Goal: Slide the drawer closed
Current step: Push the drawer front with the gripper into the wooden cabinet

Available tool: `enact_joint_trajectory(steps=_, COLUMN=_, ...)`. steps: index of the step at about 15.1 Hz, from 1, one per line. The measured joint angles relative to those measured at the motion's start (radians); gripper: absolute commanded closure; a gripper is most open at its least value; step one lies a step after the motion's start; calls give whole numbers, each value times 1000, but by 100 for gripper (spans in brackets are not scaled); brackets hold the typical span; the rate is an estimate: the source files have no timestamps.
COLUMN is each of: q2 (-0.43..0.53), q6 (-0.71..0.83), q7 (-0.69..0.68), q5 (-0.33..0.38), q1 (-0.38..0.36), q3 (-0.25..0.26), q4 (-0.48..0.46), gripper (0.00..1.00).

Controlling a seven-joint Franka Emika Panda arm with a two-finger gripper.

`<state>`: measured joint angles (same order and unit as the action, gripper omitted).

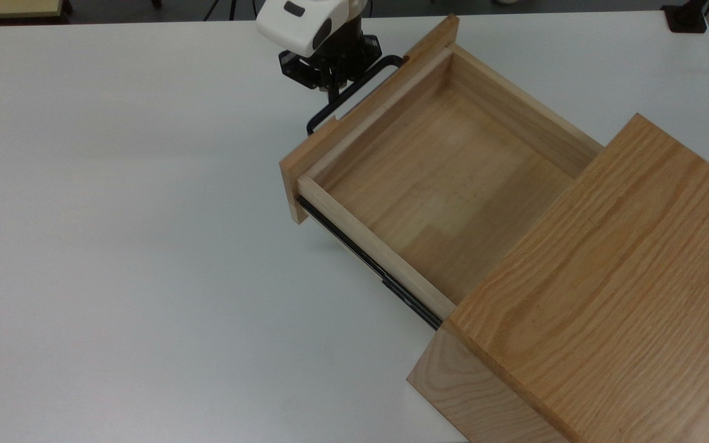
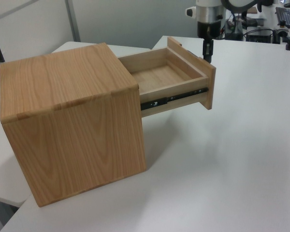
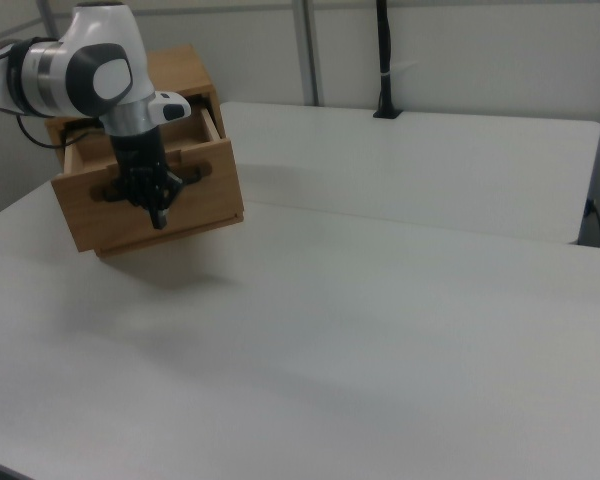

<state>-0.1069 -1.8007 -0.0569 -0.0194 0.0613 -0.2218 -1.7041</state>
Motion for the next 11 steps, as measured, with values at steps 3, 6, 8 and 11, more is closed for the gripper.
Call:
enact_joint_trajectory(steps=3, q2=-35, q6=-64, q7=176, q5=0, q1=-8, q3=-16, q4=16, gripper=100)
enact_joint_trajectory(steps=6, q2=-93, q6=-127, q7=376, q5=0, q1=-50, q3=-16, q4=72, gripper=100)
enact_joint_trajectory(steps=8, q2=-138, q6=-160, q7=499, q5=0, q1=-85, q3=-17, q4=111, gripper=100)
enact_joint_trajectory(steps=11, q2=-205, q6=-194, q7=658, q5=-11, q1=-134, q3=-17, q4=184, gripper=100)
